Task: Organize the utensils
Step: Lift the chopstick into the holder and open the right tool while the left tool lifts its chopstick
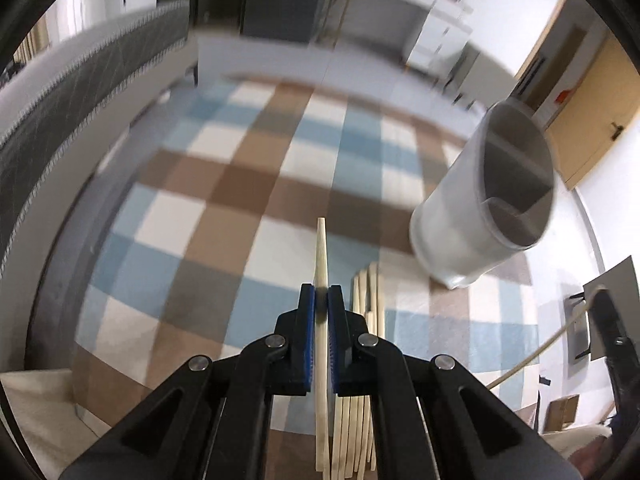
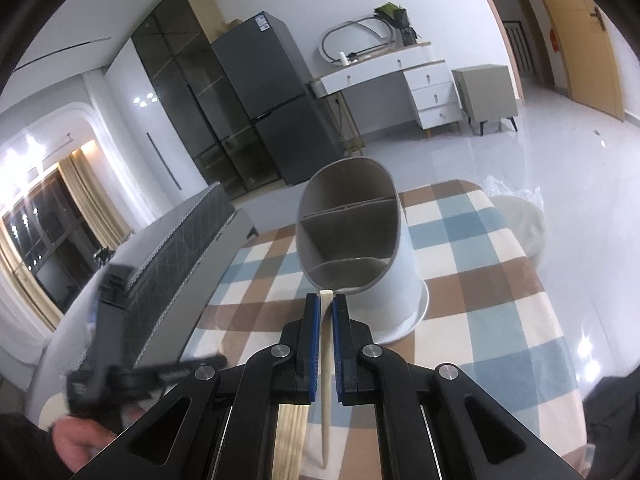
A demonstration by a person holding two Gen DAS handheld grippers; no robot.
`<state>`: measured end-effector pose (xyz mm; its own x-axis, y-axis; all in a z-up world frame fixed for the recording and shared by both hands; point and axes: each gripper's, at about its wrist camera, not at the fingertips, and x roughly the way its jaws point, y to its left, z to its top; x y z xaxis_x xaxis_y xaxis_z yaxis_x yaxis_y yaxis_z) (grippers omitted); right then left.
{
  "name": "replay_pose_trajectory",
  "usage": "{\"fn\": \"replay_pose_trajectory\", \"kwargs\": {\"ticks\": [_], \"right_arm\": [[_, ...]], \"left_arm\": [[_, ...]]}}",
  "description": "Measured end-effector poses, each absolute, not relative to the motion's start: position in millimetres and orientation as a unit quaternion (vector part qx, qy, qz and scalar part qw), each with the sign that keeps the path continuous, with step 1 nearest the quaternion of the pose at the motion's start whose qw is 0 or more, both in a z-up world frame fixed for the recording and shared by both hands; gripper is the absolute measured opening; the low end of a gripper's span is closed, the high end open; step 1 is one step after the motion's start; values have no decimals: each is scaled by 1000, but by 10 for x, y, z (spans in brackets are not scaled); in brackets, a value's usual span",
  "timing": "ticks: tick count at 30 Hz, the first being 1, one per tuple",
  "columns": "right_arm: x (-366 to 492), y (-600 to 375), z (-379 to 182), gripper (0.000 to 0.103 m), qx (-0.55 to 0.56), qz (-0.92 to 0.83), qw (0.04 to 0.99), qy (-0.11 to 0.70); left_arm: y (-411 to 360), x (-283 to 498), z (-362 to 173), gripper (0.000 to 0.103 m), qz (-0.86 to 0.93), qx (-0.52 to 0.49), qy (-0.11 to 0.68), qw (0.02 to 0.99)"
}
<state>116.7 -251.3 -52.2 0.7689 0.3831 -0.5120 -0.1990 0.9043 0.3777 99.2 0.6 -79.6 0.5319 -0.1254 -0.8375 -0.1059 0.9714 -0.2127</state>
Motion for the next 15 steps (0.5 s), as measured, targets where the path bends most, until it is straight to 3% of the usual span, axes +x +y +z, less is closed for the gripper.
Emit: {"fn": "replay_pose_trajectory", "kwargs": {"ticks": [10,15], "right_arm": [[951,-2337,-428,5,122,160,937,286],[921,-2342,-331,5,121,159,941,274]], "left_arm": [[-144,1139,-653,2,-39,-97,455,884],[-160,1112,-335,2,-63,-117,416,899]]}}
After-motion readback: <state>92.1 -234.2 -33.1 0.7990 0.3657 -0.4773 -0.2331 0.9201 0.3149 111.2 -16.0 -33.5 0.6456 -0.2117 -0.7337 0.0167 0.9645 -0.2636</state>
